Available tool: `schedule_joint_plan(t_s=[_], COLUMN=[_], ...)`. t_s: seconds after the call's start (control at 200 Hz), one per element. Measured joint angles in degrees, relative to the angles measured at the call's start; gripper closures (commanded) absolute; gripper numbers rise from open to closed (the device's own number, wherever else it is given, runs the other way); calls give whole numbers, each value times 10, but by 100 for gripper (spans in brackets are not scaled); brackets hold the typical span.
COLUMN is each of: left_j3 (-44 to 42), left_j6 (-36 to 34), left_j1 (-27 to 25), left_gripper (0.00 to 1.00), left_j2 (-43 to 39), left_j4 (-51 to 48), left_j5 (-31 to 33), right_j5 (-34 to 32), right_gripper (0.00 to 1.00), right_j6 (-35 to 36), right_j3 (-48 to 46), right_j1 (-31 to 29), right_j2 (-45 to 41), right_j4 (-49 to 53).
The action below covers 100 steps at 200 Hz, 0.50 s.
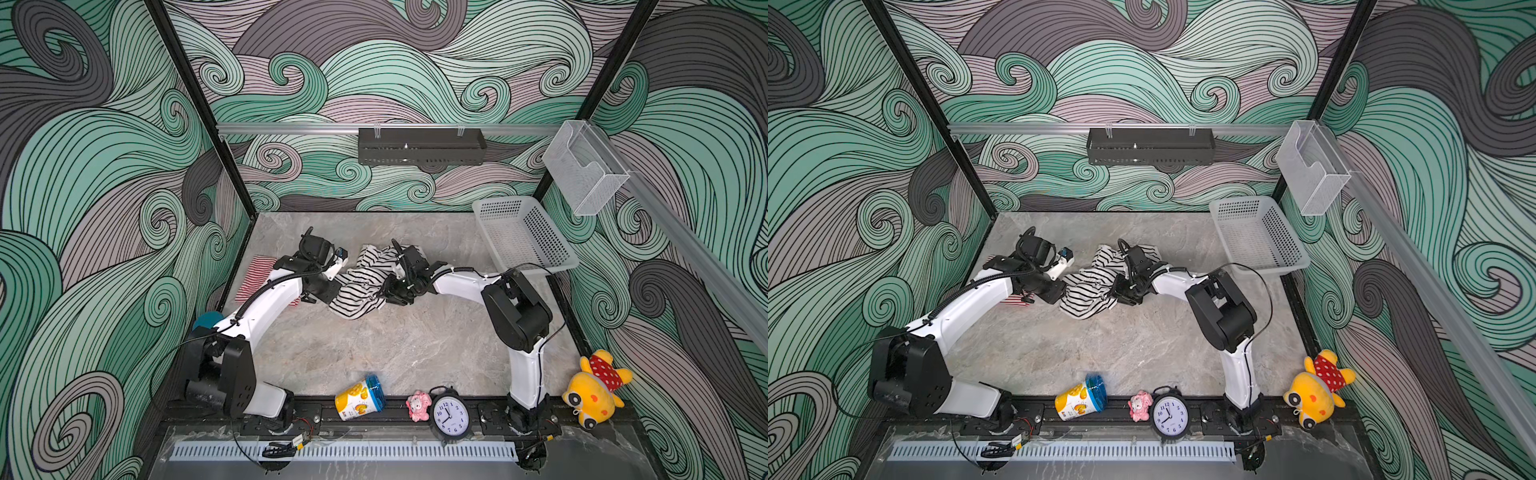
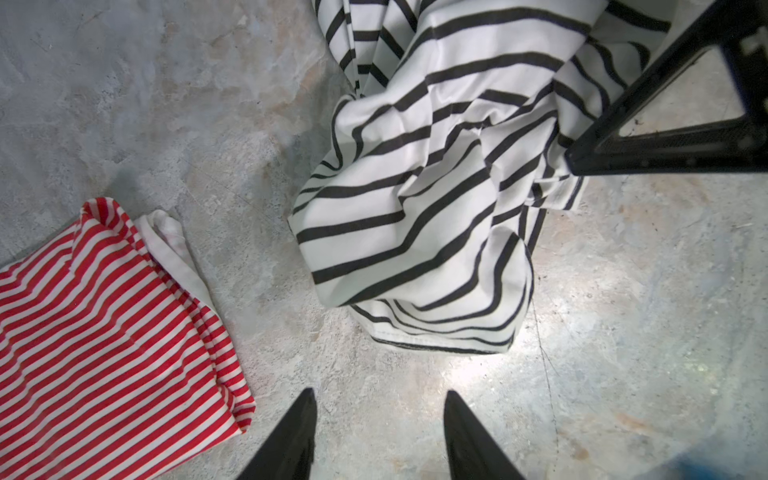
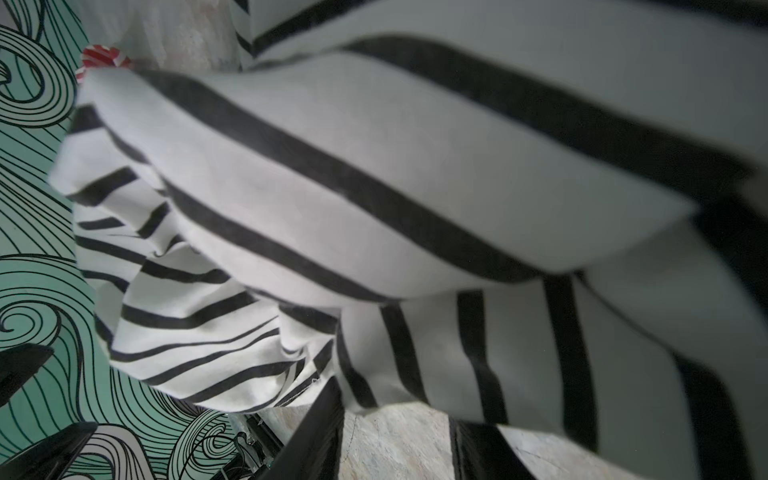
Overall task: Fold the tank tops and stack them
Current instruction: 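Grasp the tank top's edge with the left gripper while the right holds it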
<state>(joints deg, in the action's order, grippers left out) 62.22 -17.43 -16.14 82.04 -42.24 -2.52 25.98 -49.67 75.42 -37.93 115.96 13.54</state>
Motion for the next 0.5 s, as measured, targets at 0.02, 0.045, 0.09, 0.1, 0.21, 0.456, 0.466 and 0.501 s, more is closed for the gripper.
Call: schedule_joint_plan(t_s=[0.02,0.045,0.09,0.1,0.21,0.456,0.466,0.501], left_j3=[-3,-7,-17,-19,-32,-40,-40,-40], left_j6=[-1,-2,-3,-3,-9,-15,-15,-16], left_j1=[0,0,0,0,1,11,11,11], left_gripper=[48,48,48,48,48,48,48,49], left_j2=[0,0,1,1,16,68,71,80], left_j4=[-1,-2,-3,-4,-7,2,3,6], left_j5=[0,0,1,2,4,-3,-3,-5], right_j5=[0,-1,-2,-3,-6,-8,-8,-10], right_gripper=[57,58,58,58,58,58,58,58], right_j6=[1,2,5,5,13,16,17,17], right_j3=[0,0,0,0,0,1,2,5], right_j1=[0,-1,-2,-2,-6,-11,-11,-11], right_j2=[0,0,0,0,0,0,0,1], right_j4=[2,5,10,11,23,33,34,37])
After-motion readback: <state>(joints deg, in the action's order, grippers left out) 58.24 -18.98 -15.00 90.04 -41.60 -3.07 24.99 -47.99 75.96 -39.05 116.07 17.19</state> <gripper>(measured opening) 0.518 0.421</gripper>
